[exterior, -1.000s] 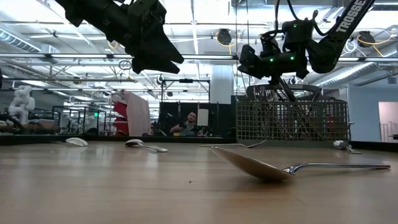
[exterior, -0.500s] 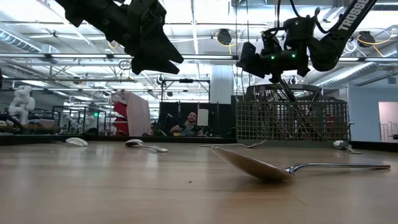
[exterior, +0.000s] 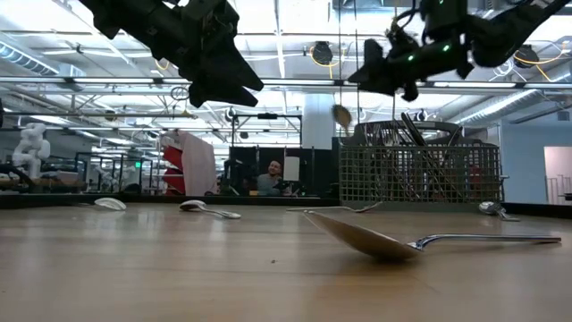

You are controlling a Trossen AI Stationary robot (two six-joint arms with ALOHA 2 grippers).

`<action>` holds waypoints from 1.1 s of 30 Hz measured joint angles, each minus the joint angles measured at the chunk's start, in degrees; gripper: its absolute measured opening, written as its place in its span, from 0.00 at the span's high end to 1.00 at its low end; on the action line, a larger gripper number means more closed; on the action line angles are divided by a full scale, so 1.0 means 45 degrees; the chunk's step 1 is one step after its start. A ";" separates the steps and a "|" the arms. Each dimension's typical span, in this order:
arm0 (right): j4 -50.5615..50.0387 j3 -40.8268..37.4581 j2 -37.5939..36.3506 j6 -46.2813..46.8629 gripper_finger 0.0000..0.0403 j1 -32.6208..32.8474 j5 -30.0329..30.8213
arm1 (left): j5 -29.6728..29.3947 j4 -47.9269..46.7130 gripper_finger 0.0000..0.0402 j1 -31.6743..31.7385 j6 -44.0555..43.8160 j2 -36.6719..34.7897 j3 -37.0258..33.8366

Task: Sort silverware
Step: Put the silver spoon into the gray utensil holder

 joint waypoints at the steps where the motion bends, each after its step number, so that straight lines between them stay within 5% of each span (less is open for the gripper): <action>1: -0.0417 0.0000 -0.0378 -0.0263 0.55 0.0105 -0.0145 | 0.0000 0.0000 0.49 0.0000 -0.0001 0.0000 0.0000; 11: -0.4353 0.0015 -0.3886 0.0422 0.55 0.1174 -0.2639 | 0.0000 0.0005 0.49 0.0000 0.0022 -0.0005 0.0000; 17: -0.6843 0.0019 -0.3865 -0.0969 0.55 0.2875 -0.4453 | 0.0000 0.0090 0.49 0.0000 0.0134 -0.0005 0.0000; 26: -0.8920 0.0016 -0.1973 -0.2975 0.55 0.4247 -0.3187 | -0.0024 0.0452 0.49 0.0000 0.0446 -0.0010 0.0000; 33: -1.1222 0.0015 -0.0997 -0.8620 0.55 0.4241 -0.2043 | -0.0005 0.0394 0.49 0.0000 0.0441 -0.0010 0.0000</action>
